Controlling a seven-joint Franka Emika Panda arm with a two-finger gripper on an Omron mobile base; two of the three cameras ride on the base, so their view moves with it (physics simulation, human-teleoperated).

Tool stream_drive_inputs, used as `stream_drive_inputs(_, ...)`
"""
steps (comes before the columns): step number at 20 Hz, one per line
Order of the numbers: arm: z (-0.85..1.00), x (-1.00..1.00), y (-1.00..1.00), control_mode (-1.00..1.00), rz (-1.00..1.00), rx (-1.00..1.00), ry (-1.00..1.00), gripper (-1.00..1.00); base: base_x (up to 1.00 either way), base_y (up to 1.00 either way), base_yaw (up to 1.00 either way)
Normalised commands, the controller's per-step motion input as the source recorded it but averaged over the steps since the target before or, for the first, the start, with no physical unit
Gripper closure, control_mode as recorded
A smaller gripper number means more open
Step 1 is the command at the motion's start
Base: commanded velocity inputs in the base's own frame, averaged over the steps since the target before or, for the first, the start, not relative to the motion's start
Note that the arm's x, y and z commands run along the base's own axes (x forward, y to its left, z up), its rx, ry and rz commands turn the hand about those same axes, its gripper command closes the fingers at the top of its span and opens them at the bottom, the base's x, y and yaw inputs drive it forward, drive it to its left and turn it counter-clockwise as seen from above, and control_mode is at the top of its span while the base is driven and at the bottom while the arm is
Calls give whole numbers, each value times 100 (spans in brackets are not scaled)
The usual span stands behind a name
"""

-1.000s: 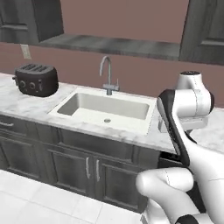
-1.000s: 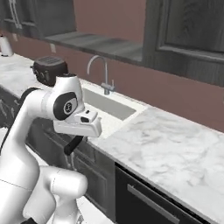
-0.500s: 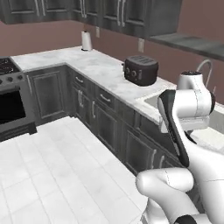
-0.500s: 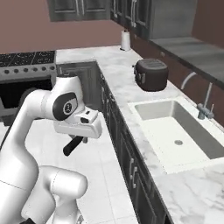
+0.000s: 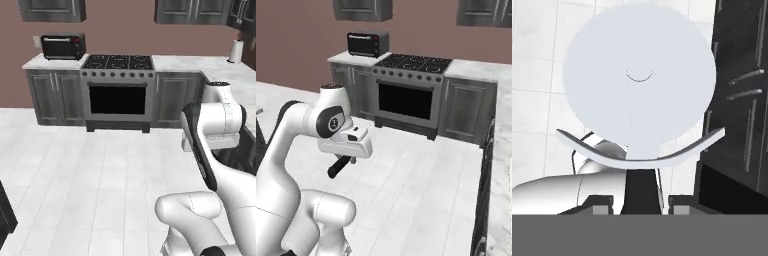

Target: Take the pizza cutter from the drawer on the right and place it on the dining counter for cutting.

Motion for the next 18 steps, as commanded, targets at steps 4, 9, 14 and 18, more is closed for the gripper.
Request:
stream_drive_inputs(4,0,0,0,100,0,0,0,100,-9,0,100)
stream_drive_inputs(9,0,0,0,100,0,0,0,100,0,15,95)
stream_drive_inputs(14,0,0,0,100,0,0,0,100,16,22,87)
stream_drive_inputs(18,0,0,0,100,0,0,0,100,51,21,72)
